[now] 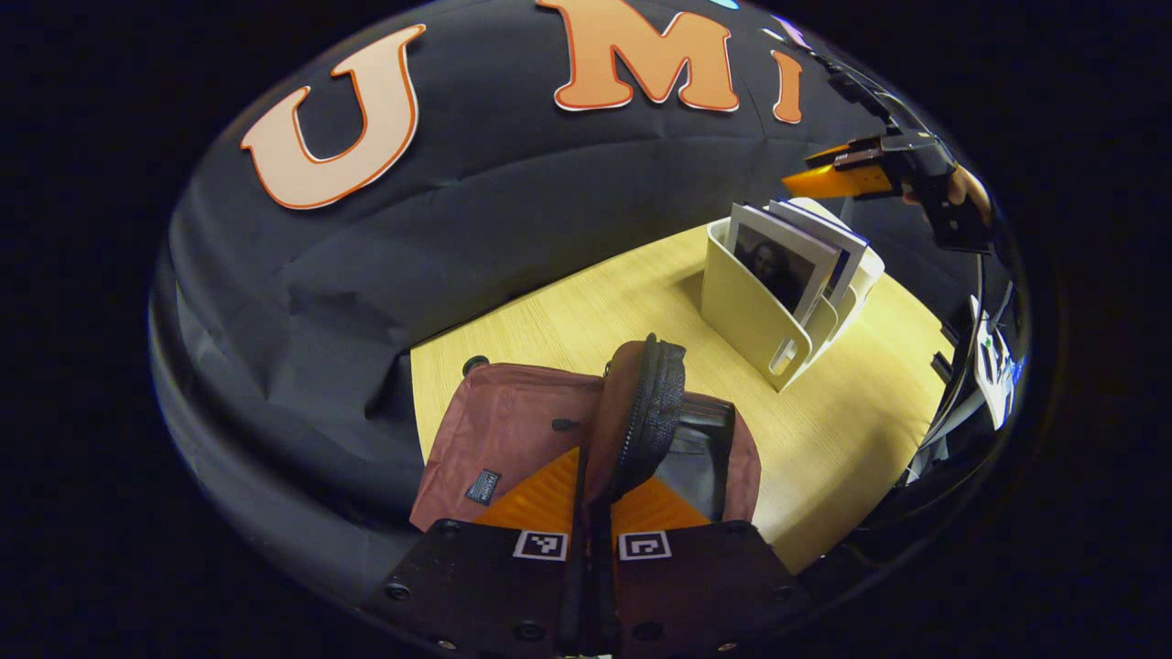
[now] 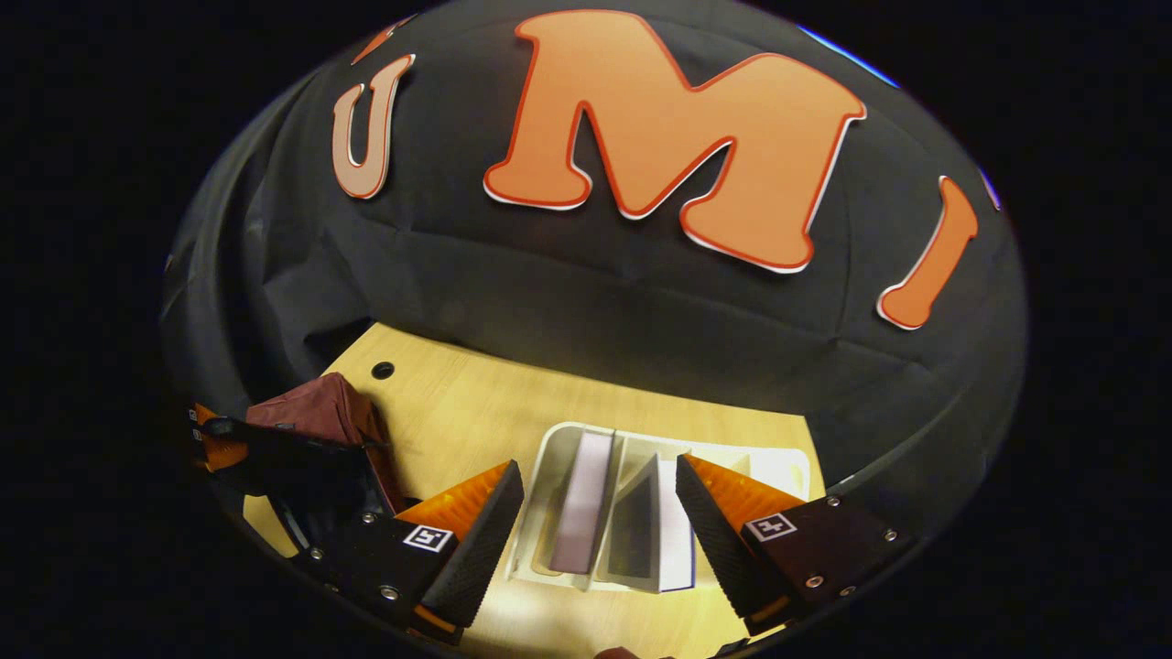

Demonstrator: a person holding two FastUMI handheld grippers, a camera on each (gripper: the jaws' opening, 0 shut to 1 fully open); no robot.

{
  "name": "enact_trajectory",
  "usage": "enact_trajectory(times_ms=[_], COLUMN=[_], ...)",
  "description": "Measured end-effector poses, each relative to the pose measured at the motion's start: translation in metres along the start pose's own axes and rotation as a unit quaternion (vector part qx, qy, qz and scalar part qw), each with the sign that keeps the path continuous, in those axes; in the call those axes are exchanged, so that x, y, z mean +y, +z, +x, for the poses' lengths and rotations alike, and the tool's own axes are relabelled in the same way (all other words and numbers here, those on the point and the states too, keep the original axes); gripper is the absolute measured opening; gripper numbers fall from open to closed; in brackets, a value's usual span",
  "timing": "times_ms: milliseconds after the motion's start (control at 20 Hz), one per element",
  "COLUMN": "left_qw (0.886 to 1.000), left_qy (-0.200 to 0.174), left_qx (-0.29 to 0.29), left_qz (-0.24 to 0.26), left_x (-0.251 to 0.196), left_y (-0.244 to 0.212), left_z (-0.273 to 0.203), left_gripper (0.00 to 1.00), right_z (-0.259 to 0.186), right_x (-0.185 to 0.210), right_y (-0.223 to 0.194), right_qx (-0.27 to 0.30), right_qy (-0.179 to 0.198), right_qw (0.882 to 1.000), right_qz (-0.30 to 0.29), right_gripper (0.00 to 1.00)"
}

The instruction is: Open the schoolbag, grab two books from the bookshelf and put them into the schoolbag.

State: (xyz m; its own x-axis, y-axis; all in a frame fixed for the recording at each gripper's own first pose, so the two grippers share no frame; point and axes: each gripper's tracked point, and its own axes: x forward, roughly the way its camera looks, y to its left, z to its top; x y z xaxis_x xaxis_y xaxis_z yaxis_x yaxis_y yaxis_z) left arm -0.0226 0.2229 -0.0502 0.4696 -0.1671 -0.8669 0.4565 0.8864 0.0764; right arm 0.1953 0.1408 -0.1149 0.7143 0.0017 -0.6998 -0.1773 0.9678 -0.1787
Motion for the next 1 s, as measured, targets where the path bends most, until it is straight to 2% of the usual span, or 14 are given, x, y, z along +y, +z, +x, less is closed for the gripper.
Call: enact_trajectory(times_ms=[200,350,500,700,800,900,950,1000], left_qw=[1.000,0.999,0.999,0.998,0.998,0.998,0.998,0.998], left_qy=[-0.016,-0.022,-0.029,-0.036,-0.040,-0.044,-0.046,-0.048], left_qx=[0.020,0.025,0.028,0.033,0.037,0.041,0.042,0.044], left_qz=[0.010,0.023,0.033,0.036,0.029,0.022,0.021,0.020], left_x=[0.013,0.013,0.010,0.009,0.009,0.009,0.008,0.007], left_y=[0.004,0.013,0.018,0.018,0.017,0.016,0.016,0.017], left_z=[-0.003,-0.002,-0.002,0.001,0.006,0.010,0.011,0.012], left_gripper=[0.06,0.06,0.06,0.06,0.06,0.06,0.06,0.06], right_z=[0.024,0.041,0.057,0.075,0.087,0.091,0.094,0.096], right_x=[0.006,0.011,0.004,0.004,0.002,0.001,0.003,0.005], right_y=[-0.015,-0.033,-0.049,-0.070,-0.075,-0.077,-0.084,-0.086], right_qx=[0.083,0.147,0.194,0.259,0.277,0.294,0.304,0.312], right_qy=[0.006,0.018,0.007,0.013,0.008,-0.001,0.002,0.007], right_qw=[0.997,0.989,0.981,0.965,0.960,0.955,0.951,0.948], right_qz=[0.009,0.024,0.028,0.038,0.040,0.046,0.052,0.065], right_gripper=[0.99,1.00,0.98,0.87,0.77,0.64,0.54,0.48])
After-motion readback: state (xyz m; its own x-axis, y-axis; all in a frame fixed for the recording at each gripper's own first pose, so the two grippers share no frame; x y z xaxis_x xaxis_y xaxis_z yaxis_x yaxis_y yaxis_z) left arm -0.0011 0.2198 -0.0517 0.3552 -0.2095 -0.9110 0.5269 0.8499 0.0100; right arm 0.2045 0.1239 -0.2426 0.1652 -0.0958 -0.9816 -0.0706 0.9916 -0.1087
